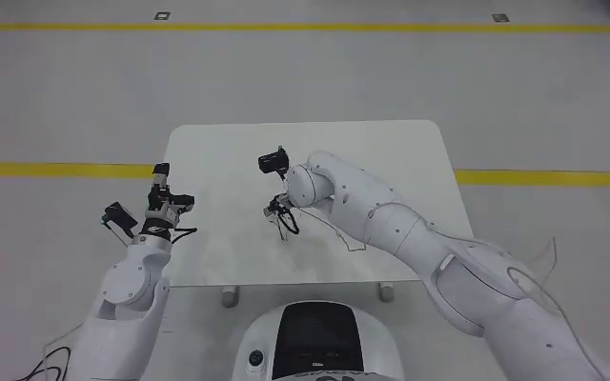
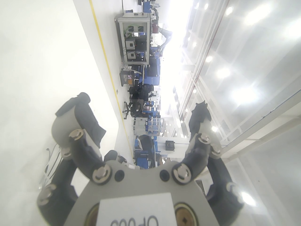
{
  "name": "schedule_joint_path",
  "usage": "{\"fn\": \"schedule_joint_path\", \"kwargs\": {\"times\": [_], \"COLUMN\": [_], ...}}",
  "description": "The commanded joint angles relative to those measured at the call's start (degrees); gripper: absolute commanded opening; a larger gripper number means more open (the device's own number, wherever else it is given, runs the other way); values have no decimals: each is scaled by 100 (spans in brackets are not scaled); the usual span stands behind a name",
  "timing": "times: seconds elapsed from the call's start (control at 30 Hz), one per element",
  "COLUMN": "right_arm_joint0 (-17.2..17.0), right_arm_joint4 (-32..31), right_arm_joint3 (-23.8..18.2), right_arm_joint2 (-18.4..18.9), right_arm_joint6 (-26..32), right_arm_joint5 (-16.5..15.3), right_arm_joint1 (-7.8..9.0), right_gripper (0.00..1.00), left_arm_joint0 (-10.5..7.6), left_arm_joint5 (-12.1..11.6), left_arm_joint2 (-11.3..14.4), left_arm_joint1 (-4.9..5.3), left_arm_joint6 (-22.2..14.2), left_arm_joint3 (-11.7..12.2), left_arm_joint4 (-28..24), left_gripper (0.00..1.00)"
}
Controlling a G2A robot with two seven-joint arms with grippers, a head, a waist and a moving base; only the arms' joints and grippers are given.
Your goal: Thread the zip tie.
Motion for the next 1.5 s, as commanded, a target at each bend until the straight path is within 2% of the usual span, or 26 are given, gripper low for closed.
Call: {"fn": "schedule_joint_path", "kwargs": {"times": [0.0, 0.17, 0.3, 0.4, 0.5, 1.3, 1.47], "right_arm_joint0": [60, 150, 179, 176, 200, 66, 18], "right_arm_joint4": [-17, -233, -285, -191, -76, -231, -316], "right_arm_joint3": [340, 1238, 1961, 2402, 2703, 2704, 2521], "right_arm_joint2": [-84, -375, -414, -356, -266, -279, -202], "right_arm_joint6": [5, -45, -82, -153, -307, -324, -527], "right_arm_joint5": [0, 0, 0, 0, -2, -31, -51], "right_arm_joint1": [-249, -939, -1398, -1674, -1846, -1877, -1845], "right_gripper": [100, 100, 100, 100, 100, 100, 100], "left_arm_joint0": [0, 0, 0, 0, 0, 0, 0], "left_arm_joint5": [0, 0, 0, 0, 0, 0, 0], "left_arm_joint2": [0, 0, 0, 0, 0, 0, 0], "left_arm_joint1": [0, 0, 0, 0, 0, 0, 0], "left_arm_joint6": [0, 0, 0, 0, 0, 0, 0], "left_arm_joint3": [0, 0, 0, 0, 0, 0, 0], "left_arm_joint4": [0, 0, 0, 0, 0, 0, 0], "left_gripper": [100, 100, 100, 100, 100, 100, 100]}}
